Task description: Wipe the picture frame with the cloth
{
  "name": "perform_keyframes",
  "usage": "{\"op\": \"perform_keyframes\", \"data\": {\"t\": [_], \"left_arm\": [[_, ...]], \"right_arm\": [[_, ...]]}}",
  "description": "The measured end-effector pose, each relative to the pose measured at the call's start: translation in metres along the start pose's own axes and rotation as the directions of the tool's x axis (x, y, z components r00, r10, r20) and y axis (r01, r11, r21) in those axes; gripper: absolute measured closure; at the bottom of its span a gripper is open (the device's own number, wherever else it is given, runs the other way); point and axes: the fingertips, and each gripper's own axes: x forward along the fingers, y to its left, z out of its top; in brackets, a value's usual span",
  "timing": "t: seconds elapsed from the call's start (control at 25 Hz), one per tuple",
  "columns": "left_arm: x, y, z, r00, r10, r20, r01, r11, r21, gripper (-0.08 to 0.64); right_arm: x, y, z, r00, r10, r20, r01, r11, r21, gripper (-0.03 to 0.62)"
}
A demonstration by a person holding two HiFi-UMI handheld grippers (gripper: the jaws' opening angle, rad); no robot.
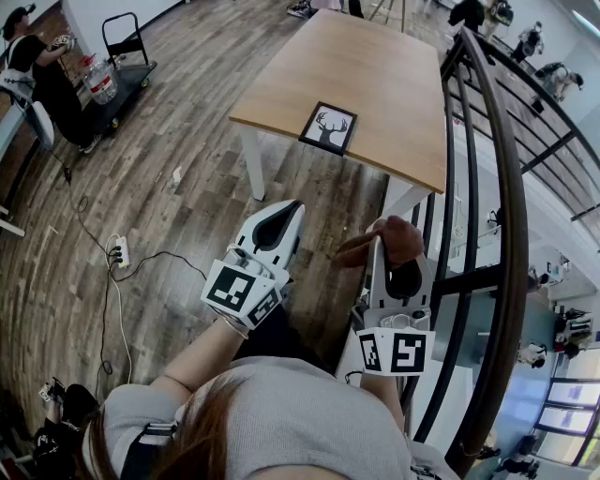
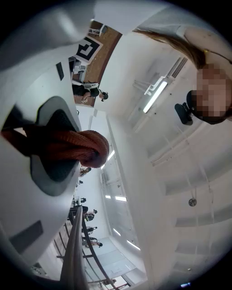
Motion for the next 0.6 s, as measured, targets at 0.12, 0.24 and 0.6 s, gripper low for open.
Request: {"op": "perform_keyframes", "data": {"t": [0.12, 0.24, 0.6], "left_arm": [[0.007, 0.009, -0.002, 1.000, 0.008, 0.001, -0.008, 1.000, -0.007, 0.552], [0.021, 0.020, -0.004, 1.000, 0.019, 0.011, -0.019, 1.000, -0.003, 0.552], [0.116, 0.110, -0.009, 1.000, 0.017, 0.026, -0.017, 0.999, -0.029, 0.552]], "right_arm": [[0.008, 0.000, -0.008, 1.000, 0.015, -0.013, -0.015, 1.000, -0.006, 0.459], [0.024, -0.007, -0.012, 1.000, 0.022, -0.003, -0.022, 1.000, -0.011, 0.459], [0.149, -0.033, -0.038, 0.999, 0.039, 0.004, -0.039, 0.998, -0.039, 0.459]]}}
